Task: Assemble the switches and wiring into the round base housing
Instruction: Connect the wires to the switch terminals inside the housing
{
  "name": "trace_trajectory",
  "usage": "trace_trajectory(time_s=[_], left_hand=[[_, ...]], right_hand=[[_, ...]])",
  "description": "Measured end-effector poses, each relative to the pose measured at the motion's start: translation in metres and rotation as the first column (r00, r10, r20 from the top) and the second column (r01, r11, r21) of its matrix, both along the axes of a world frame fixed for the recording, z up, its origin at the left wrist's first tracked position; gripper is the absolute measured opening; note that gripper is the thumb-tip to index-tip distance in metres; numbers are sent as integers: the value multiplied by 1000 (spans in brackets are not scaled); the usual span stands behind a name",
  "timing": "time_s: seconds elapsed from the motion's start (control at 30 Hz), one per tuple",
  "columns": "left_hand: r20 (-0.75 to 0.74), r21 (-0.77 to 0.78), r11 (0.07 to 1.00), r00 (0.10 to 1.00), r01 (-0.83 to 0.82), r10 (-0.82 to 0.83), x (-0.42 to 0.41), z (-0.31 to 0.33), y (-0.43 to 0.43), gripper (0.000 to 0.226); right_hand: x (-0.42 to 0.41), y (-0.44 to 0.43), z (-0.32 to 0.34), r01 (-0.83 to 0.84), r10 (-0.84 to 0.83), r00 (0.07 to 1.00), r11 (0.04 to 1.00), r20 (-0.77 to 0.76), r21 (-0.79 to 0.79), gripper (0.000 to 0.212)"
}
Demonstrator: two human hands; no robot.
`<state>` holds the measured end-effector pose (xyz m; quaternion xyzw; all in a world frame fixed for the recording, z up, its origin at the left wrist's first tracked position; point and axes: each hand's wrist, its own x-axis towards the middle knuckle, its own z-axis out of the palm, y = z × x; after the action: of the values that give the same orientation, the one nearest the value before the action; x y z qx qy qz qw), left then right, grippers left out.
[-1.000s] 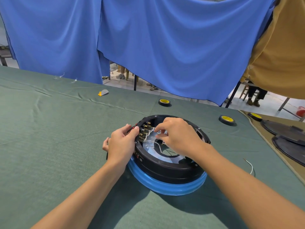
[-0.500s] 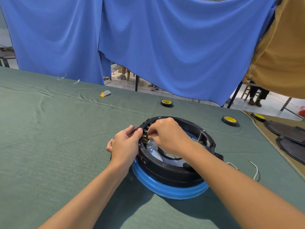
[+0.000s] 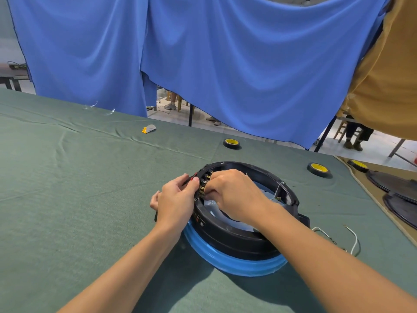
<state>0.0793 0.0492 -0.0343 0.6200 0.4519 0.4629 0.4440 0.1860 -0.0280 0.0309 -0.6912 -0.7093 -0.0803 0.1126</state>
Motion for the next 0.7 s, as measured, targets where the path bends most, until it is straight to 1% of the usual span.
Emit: trace_trajectory(time_s=[0.03, 0.1, 0.13, 0.17, 0.2, 0.27, 0.33, 0.37, 0.4, 0.43, 0.47, 0.53, 0.57, 0.6, 0.67, 0.7], left_hand=[[9, -4, 1000, 1000, 18, -18, -1, 0, 1, 34], [50, -30, 996, 996, 79, -77, -2, 0, 5, 44], [59, -41, 994, 993, 102, -100, -4, 1, 5, 49], [60, -44, 993, 992, 112, -109, -5, 3, 5, 48], [53, -39, 994, 993, 105, -103, -6, 4, 5, 43], [31, -11, 997, 997, 73, -73, -6, 5, 3, 34], [1, 16, 998, 998, 60, -60, -6, 6, 0, 34], [-10, 28, 998, 998, 58, -57, -6, 7, -1, 34], [-19, 32, 998, 998, 60, -59, -6, 8, -1, 33], [-30, 26, 997, 997, 66, -65, -7, 9, 0, 32], [-30, 8, 997, 997, 75, -75, -7, 10, 2, 32], [4, -55, 993, 994, 108, -108, -4, 14, 6, 36], [7, -80, 990, 993, 119, -118, -4, 17, 6, 36], [-8, -91, 988, 992, 124, -125, -4, 21, 5, 36], [-37, -78, 990, 992, 115, -118, -1, 29, 1, 41], [-85, -52, 995, 992, 90, -95, 2, 33, -1, 46]], right_hand=[[-1, 0, 1, 7, -7, 1000, 1000, -11, -12, 20], [0, -4, 6, 25, -26, 999, 999, -33, -23, 18], [2, -8, 9, 30, -30, 998, 1000, -49, -1, 17], [5, -14, 13, 33, -30, 997, 998, -78, 47, 16], [10, -22, 17, 42, -27, 992, 992, -122, 123, 16], [25, -43, 22, 101, -37, 977, 948, -211, 303, 13], [44, -70, 21, 196, -94, 969, 860, -230, 472, 7], [56, -83, 17, 255, -145, 959, 810, -242, 528, 6], [69, -96, 12, 327, -204, 940, 768, -275, 550, 6], [84, -107, 6, 403, -268, 910, 745, -315, 531, 7], [98, -118, -1, 470, -336, 877, 747, -343, 471, 7], [123, -134, -18, 548, -458, 824, 794, -333, 264, 7], [131, -139, -28, 559, -495, 810, 813, -313, 161, 8], [135, -143, -38, 556, -510, 807, 826, -298, 91, 9], [139, -146, -53, 533, -499, 815, 845, -296, 41, 11], [140, -146, -58, 521, -490, 821, 853, -293, 31, 11]])
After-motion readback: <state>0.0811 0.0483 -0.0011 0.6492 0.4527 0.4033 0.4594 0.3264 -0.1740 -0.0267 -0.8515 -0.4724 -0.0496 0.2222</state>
